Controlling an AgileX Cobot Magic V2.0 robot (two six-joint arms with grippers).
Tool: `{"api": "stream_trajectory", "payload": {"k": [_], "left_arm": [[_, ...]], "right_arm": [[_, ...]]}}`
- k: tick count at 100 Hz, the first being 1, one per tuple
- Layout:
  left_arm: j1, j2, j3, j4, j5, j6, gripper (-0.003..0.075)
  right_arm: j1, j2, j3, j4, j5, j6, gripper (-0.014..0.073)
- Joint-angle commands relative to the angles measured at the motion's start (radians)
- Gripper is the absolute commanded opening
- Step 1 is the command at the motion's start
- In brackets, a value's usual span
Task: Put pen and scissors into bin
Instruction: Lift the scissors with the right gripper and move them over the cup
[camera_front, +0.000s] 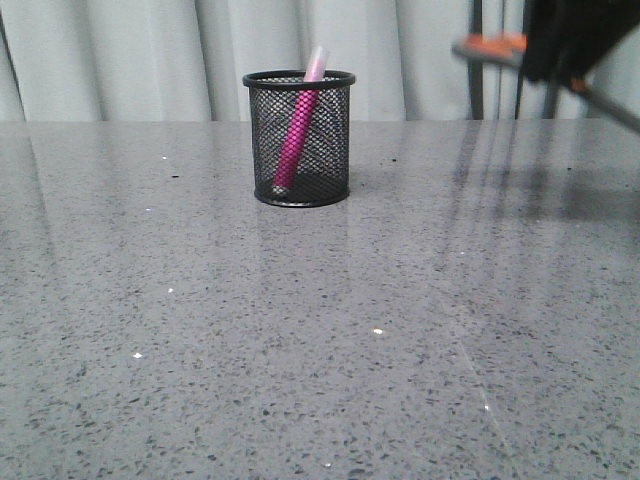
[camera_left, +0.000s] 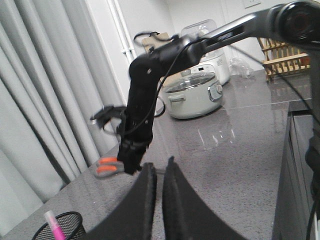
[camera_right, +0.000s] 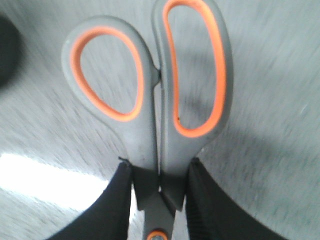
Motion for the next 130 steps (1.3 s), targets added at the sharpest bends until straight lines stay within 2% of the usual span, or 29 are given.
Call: {"api": "stream_trajectory", "payload": {"k": [1, 12, 27, 53, 60, 76, 88, 110, 130], "left_arm": [[-0.01, 0.011, -0.02, -0.05, -0.067, -0.013, 0.0007], [-0.01, 0.011, -0.02, -0.042, -0.103, -0.013, 0.0007], [-0.01, 0.011, -0.02, -0.026, -0.12, -0.013, 0.0007], [-0.01, 0.011, -0.02, 0.002, -0.12, -0.013, 0.0007], [-0.01, 0.011, -0.02, 0.012, -0.12, -0.013, 0.0007], [-0.01, 0.015, -0.015, 0.017, -0.125, -0.013, 0.0007], [-0.01, 0.015, 0.004, 0.017, -0.129, -0.013, 0.0007], [-0.01, 0.015, 0.021, 0.002, -0.126, -0.013, 0.0007], [-0.01, 0.015, 0.021, 0.002, -0.126, -0.013, 0.0007]], "right_arm": [[-0.004, -0.09, -0.037, 0.026, -0.141, 0.004, -0.0075], [0.017, -0.131, -0.037, 0.092, -0.304, 0.004, -0.0075], [0.081, -0.133, -0.003, 0.097, -0.551, 0.004, -0.0075], [0.184, -0.121, 0.242, 0.097, -1.251, 0.004, -0.0075], [0.195, -0.1, 0.29, 0.097, -1.386, 0.004, -0.0075], [0.216, -0.02, 0.299, 0.085, -1.515, 0.004, -0.0076], [0.236, 0.037, 0.299, 0.026, -1.641, 0.004, -0.0076], [0.242, 0.124, 0.299, 0.001, -1.694, 0.002, -0.0075], [0.24, 0.189, 0.299, 0.001, -1.772, -0.063, -0.0075]]}}
